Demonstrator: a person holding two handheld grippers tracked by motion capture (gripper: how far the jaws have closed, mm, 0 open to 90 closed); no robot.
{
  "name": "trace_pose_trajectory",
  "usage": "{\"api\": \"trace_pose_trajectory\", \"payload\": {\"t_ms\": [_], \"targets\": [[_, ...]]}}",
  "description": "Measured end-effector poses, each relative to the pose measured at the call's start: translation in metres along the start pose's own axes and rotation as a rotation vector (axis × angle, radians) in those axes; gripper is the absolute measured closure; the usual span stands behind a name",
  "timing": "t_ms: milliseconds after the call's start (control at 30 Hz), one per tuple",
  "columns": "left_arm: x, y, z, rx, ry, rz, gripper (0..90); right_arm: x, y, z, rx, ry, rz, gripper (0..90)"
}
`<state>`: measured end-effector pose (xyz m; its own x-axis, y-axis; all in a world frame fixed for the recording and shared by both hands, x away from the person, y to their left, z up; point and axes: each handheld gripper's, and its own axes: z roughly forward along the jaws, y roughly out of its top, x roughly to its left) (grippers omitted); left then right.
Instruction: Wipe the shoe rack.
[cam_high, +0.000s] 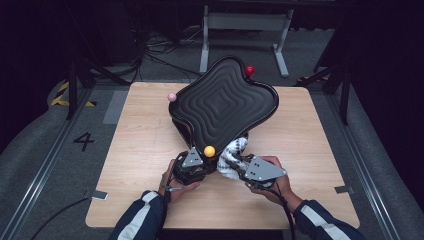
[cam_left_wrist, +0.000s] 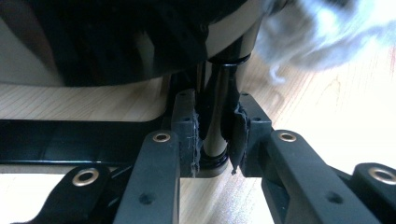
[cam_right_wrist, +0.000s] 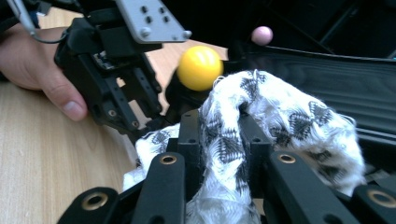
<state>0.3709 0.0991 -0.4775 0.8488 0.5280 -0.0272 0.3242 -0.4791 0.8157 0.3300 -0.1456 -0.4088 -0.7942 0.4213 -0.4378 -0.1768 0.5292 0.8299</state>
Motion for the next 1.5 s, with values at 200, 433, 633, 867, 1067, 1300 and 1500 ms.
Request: {"api": "trace_pose_trajectory", "payload": {"t_ms": [200, 433, 633, 867, 1067, 1300, 1500], "targets": [[-0.001, 0.000, 0.000, -0.001, 0.015, 0.004, 73.6, 0.008, 0.004, 0.015, 0.005, 0.030, -0.044, 75.8], [-0.003, 0.000, 0.000, -0.003, 0.032, 0.018, 73.7, 0.003, 0.001, 0.010, 0.013, 0.022, -0.032, 76.7], [0.000, -0.002, -0.004, 0.006, 0.032, 0.005, 73.9, -0.008, -0.004, 0.004, 0.025, -0.015, 0.000, 76.6], [0.002, -0.004, -0.007, 0.003, 0.024, -0.003, 74.0, -0.034, -0.010, -0.008, 0.044, -0.087, 0.045, 76.6], [0.005, -0.006, -0.011, 0.007, 0.025, -0.006, 74.0, -0.056, -0.016, -0.017, 0.047, -0.131, 0.079, 76.7], [0.010, -0.010, -0.017, 0.012, 0.034, -0.012, 74.0, -0.064, -0.016, -0.022, 0.045, -0.158, 0.072, 76.7], [0.015, -0.013, -0.021, 0.007, 0.035, -0.025, 73.9, -0.072, -0.014, -0.030, 0.032, -0.189, 0.071, 76.6]]}}
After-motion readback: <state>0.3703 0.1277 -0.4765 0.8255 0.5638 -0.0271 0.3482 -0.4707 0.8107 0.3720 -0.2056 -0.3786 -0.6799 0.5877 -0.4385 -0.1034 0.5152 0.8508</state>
